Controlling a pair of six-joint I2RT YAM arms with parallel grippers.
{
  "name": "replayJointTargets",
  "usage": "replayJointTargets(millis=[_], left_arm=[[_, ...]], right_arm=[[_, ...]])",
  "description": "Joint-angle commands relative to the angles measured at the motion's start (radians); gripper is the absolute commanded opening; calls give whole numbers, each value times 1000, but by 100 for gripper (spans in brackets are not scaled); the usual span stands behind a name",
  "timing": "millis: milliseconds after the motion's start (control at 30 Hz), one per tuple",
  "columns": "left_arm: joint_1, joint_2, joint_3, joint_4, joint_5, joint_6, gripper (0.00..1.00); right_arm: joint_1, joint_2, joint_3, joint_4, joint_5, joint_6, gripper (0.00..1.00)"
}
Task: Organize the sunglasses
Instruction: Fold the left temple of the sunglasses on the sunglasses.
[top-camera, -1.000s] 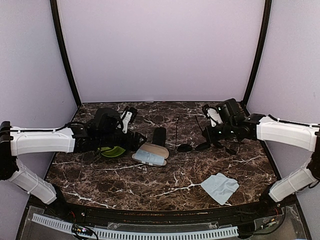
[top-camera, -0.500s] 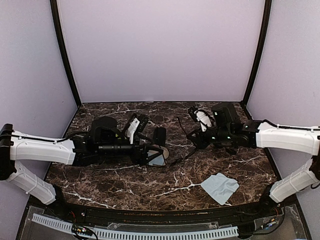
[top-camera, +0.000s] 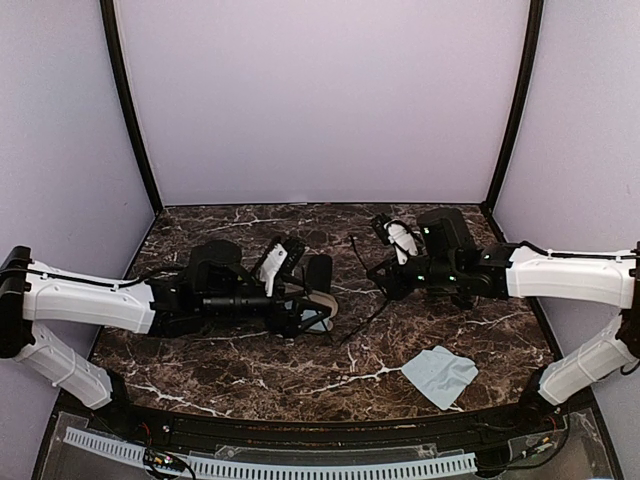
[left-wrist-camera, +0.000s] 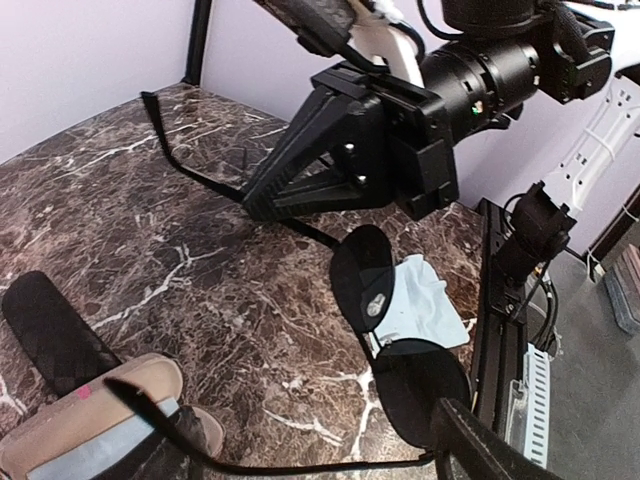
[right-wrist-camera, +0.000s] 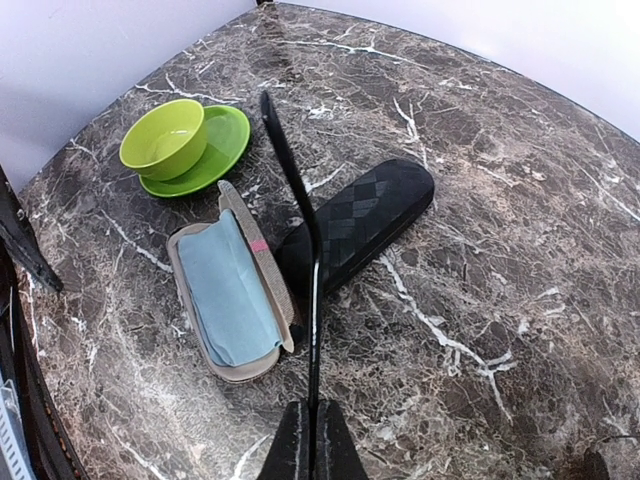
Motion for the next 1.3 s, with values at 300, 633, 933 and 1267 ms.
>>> replayJointTargets(millis=[300,633,933,1267], left_arm=[[-23,-150,-152,123,-216,-101,87],[-69,-68,-93,111,-135,-51,77],[-72,17,-25,88,-82,-36,76],[-82,97,91,-53,-39,10,78]], right_arm=[[7,5,-7,43,60,52,0],[7,13,10,33,70,67,0],[8,5,6,32,62,73,0],[8,10,11,29,58,81,0]])
